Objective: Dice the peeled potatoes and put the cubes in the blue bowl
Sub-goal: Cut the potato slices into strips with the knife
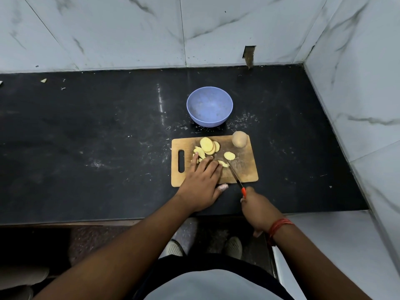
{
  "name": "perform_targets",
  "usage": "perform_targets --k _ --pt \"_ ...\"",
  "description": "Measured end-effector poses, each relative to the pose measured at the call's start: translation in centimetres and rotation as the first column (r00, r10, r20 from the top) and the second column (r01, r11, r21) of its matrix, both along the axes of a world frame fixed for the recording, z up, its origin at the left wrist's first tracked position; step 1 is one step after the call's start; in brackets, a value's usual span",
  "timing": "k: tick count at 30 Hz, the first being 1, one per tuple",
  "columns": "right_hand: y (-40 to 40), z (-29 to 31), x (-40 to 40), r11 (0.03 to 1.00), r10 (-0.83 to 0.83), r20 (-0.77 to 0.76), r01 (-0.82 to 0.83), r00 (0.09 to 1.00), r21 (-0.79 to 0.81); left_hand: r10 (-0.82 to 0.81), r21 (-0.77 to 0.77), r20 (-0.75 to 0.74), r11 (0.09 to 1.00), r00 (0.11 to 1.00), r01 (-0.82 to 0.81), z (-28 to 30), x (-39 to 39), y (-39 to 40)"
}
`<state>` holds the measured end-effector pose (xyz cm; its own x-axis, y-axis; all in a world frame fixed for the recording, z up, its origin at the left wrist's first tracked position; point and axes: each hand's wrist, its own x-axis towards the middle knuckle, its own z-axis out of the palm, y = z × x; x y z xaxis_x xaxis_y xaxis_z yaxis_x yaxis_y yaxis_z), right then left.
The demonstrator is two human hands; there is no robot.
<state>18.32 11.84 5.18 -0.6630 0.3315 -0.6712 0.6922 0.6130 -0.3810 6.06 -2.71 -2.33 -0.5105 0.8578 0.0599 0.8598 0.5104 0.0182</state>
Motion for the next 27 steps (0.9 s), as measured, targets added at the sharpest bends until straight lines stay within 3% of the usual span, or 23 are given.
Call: perform_targets --k 10,21,27 --pt "0.6 0.7 0.3 0.998 0.034 0.042 -0.032 0.999 -0.057 0.009 0.066 0.040 0.998 0.999 -0.012 0.3 0.0 0.4" --pt "-1.2 -1.1 0.4 0.993 0.063 0.029 -0.066 0.998 0.099 -0.039 0.100 0.036 0.994 0.999 0.036 -0.9 0.2 -0.8" --pt "-2.2 -1.4 -0.3 0.994 0.058 0.089 -0.066 0.994 0.091 -0.053 0.102 0.034 0.994 0.998 0.049 -1.3 0.2 -1.0"
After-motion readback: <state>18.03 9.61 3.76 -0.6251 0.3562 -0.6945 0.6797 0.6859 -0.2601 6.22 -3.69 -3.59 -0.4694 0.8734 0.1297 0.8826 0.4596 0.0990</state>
